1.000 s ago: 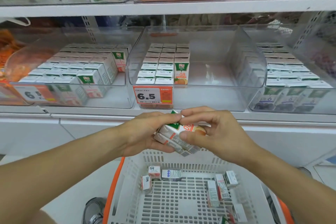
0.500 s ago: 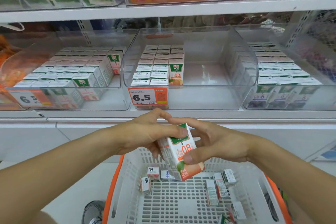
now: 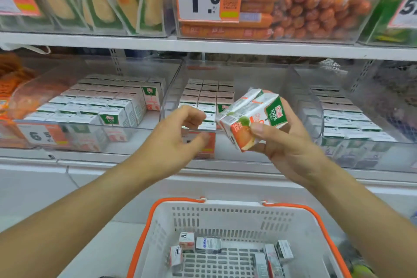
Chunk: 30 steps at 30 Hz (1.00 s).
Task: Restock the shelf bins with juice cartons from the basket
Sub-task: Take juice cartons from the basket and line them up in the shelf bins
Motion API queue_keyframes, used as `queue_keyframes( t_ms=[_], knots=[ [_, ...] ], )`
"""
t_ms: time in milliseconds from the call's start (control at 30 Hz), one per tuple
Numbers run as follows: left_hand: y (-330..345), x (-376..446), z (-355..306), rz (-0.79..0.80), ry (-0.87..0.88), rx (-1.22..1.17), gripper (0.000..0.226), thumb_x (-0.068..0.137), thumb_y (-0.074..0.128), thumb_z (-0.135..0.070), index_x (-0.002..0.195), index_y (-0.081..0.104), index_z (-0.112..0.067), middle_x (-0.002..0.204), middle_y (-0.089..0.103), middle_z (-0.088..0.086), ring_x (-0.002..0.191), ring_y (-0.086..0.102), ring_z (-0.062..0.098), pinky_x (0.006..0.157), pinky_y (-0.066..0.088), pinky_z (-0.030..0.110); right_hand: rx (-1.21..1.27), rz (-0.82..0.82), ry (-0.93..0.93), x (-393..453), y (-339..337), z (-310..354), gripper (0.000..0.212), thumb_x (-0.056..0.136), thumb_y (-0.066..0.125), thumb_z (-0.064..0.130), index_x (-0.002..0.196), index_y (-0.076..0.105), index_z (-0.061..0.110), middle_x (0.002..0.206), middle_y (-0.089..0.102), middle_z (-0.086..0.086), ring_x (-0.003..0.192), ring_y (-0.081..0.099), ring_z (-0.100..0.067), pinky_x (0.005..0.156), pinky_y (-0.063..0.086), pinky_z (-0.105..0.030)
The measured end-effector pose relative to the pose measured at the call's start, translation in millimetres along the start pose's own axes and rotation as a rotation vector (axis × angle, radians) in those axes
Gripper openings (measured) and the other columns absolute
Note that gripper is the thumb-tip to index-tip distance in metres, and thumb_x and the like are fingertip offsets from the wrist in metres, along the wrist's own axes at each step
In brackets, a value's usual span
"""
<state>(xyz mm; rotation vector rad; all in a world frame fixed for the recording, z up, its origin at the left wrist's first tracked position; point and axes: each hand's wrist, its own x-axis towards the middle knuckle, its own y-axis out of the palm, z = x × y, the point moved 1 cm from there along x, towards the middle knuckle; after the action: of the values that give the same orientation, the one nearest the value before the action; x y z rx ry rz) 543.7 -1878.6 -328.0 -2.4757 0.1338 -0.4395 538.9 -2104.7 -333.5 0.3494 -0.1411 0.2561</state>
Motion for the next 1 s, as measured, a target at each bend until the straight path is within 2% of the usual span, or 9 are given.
queue_keyframes(
  t_ms=[67,133,233,367,467,600,800,900,1000],
  knots=[
    [10,2,14,0.061,0.099,0.199,0.043,0.088,0.068,-0.029,0.128,0.053,-0.023,0.125,0.054,-0.010,0.118,0.050,0.005,0.100,0.040,0.022,-0.102,-0.070,-0.075,18,-5,10,0.087,0.064,0.086,0.000,0.138,0.046,0.018,0.128,0.061,-0.019,0.104,0.067,-0.030,0.069,0.059,-0.043],
    [18,7,25,0.053,0.164,0.318,0.051,0.087,0.067,-0.032,0.133,0.048,-0.020,0.130,0.049,-0.004,0.125,0.044,0.012,0.106,0.037,0.029,-0.225,-0.099,-0.105,36,-10,17,0.094,0.058,0.091,0.003,0.138,0.046,0.022,0.130,0.061,-0.013,0.105,0.068,-0.025,0.073,0.059,-0.040],
    [23,15,38,-0.015,0.149,0.433,0.054,0.086,0.065,-0.033,0.135,0.046,-0.018,0.131,0.046,0.000,0.126,0.041,0.021,0.108,0.034,0.035,-0.573,-0.120,-0.097,69,-21,19,0.092,0.057,0.091,-0.002,0.136,0.049,0.019,0.122,0.065,-0.005,0.099,0.069,-0.014,0.077,0.057,-0.026],
    [31,20,49,0.017,0.143,0.550,0.058,0.084,0.060,-0.040,0.135,0.045,-0.017,0.132,0.043,0.002,0.128,0.038,0.023,0.108,0.027,0.036,-0.886,-0.098,-0.005,108,-30,10,0.094,0.052,0.095,0.000,0.132,0.049,0.016,0.119,0.064,-0.007,0.097,0.067,-0.013,0.078,0.054,-0.019],
    [34,22,51,0.028,0.133,0.569,0.064,0.079,0.050,-0.049,0.135,0.043,-0.019,0.132,0.040,0.001,0.127,0.036,0.023,0.106,0.019,0.031,-1.013,-0.044,0.060,123,-30,-2,0.097,0.048,0.095,0.001,0.132,0.048,0.015,0.115,0.063,-0.005,0.094,0.066,-0.013,0.077,0.058,-0.023],
    [35,21,52,0.023,0.142,0.592,0.069,0.075,0.042,-0.054,0.136,0.041,-0.021,0.134,0.040,0.001,0.129,0.035,0.022,0.107,0.022,0.034,-1.124,-0.075,0.097,130,-25,-19,0.103,0.033,0.095,0.018,0.127,0.052,0.023,0.106,0.065,0.004,0.098,0.066,-0.017,0.086,0.058,-0.040],
    [34,21,52,0.034,0.161,0.611,0.071,0.075,0.047,-0.051,0.139,0.038,-0.022,0.134,0.038,0.001,0.129,0.033,0.021,0.109,0.021,0.034,-1.358,-0.117,0.119,131,-15,-29,0.096,0.047,0.097,0.015,0.131,0.052,0.022,0.123,0.048,-0.006,0.106,0.052,-0.019,0.092,0.041,-0.018],
    [34,20,50,0.039,0.149,0.611,0.073,0.074,0.046,-0.052,0.139,0.038,-0.022,0.135,0.037,0.001,0.130,0.032,0.021,0.109,0.019,0.033,-1.429,-0.130,0.149,129,-17,-39,0.088,0.051,0.097,0.022,0.125,0.050,0.025,0.124,0.044,-0.008,0.103,0.053,-0.024,0.101,0.045,-0.028],
    [35,20,50,0.029,0.148,0.603,0.072,0.074,0.046,-0.052,0.139,0.039,-0.022,0.136,0.039,0.001,0.131,0.034,0.022,0.111,0.022,0.035,-1.458,-0.107,0.176,131,-17,-37,0.079,0.050,0.098,0.026,0.114,0.053,0.023,0.121,0.053,-0.007,0.103,0.056,-0.025,0.093,0.050,-0.034]
  ],
)
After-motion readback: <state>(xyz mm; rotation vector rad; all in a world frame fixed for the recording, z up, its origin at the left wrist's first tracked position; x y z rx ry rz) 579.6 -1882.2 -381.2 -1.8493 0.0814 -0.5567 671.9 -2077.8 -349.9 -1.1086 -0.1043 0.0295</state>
